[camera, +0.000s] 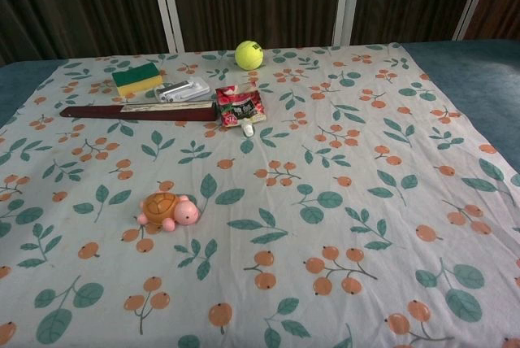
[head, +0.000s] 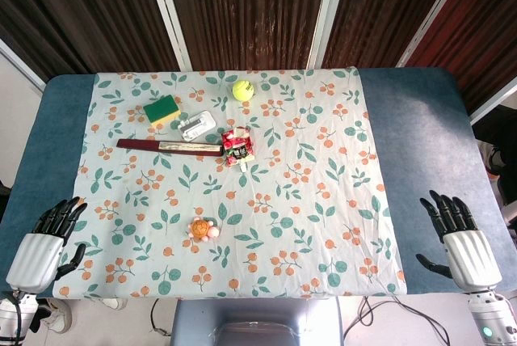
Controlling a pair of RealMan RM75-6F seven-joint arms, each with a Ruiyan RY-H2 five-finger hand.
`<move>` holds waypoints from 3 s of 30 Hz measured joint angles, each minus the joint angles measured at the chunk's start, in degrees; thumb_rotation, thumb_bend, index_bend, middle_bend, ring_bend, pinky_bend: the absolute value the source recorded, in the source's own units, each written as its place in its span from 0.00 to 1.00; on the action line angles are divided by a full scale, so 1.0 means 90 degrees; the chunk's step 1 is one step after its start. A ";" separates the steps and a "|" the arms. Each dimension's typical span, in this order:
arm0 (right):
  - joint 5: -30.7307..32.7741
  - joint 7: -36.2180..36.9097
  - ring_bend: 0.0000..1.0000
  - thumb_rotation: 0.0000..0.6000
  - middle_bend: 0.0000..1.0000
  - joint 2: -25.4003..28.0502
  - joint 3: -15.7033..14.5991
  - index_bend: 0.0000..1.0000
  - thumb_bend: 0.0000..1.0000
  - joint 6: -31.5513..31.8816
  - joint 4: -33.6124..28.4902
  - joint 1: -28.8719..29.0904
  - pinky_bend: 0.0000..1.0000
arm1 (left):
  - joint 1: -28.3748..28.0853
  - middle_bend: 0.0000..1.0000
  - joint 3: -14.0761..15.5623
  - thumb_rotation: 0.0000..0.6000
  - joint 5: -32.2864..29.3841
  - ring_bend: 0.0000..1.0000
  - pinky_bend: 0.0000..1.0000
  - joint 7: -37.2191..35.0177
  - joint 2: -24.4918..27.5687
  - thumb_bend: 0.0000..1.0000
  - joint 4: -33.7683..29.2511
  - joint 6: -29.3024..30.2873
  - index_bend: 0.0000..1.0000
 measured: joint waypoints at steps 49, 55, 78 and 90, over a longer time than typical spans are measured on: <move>-0.0170 0.0192 0.00 1.00 0.00 0.0047 -0.0148 0.00 0.22 -0.0201 -0.0044 0.0086 0.00 | -0.2125 0.22 -0.0123 1.00 0.0661 0.91 0.93 0.1301 -0.3284 0.44 0.2216 -0.2084 0.22; -0.0150 0.0246 0.00 1.00 0.00 0.0095 -0.0155 0.00 0.22 -0.0208 -0.0075 0.0079 0.00 | -0.2224 0.29 -0.0102 1.00 0.0569 0.91 0.93 0.1474 -0.3445 0.44 0.2590 -0.2136 0.27; -0.0101 0.0271 0.00 1.00 0.00 0.0138 -0.0157 0.00 0.22 -0.0246 -0.0100 0.0069 0.00 | -0.2344 0.84 0.0097 1.00 0.0720 0.94 0.94 0.1348 -0.3995 0.50 0.3561 -0.1350 0.82; -0.0117 0.0303 0.00 1.00 0.00 0.0166 -0.0170 0.00 0.22 -0.0241 -0.0115 0.0062 0.00 | -0.2392 0.44 0.0263 1.00 0.0659 0.90 0.92 0.1089 -0.3877 0.43 0.3389 -0.1492 0.28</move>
